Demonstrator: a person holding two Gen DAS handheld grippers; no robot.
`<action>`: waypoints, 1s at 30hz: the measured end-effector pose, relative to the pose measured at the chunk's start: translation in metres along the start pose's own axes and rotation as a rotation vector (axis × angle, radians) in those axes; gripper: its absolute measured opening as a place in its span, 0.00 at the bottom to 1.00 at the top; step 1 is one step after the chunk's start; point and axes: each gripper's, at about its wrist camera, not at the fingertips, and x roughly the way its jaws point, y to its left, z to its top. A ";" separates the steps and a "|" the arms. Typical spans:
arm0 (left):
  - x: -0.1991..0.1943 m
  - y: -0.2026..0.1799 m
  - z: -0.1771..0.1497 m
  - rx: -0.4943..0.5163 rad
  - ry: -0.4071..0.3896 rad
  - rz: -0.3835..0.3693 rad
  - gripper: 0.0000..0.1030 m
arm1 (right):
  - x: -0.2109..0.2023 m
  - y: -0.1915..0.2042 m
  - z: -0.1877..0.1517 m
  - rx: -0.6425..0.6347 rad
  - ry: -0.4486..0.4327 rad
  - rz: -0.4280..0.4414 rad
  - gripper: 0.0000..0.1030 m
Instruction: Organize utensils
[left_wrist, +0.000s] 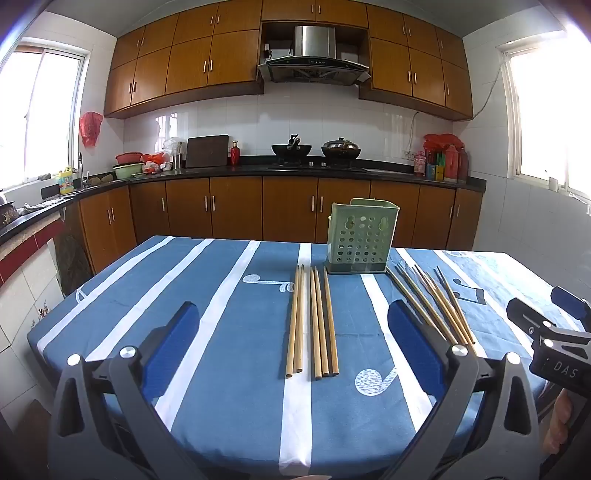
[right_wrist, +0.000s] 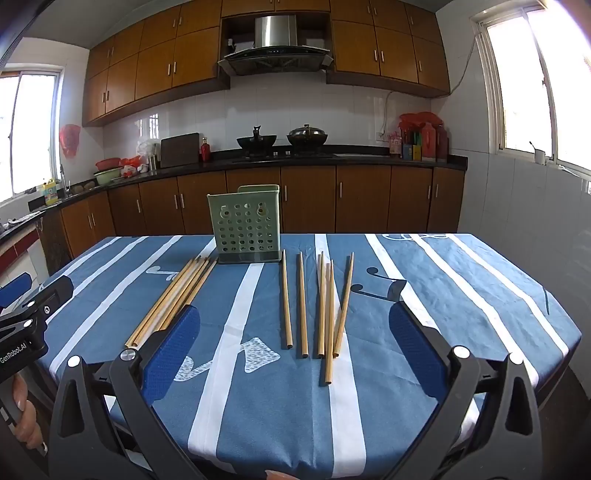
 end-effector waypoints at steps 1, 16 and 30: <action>0.000 0.000 0.000 0.000 0.001 0.001 0.96 | 0.000 0.000 0.000 0.000 -0.003 0.000 0.98; 0.000 0.000 0.000 -0.001 0.004 0.000 0.96 | 0.000 0.000 0.000 0.000 -0.002 0.000 0.98; 0.000 0.000 0.000 0.000 0.006 -0.001 0.96 | 0.001 -0.001 0.000 0.001 0.000 0.000 0.98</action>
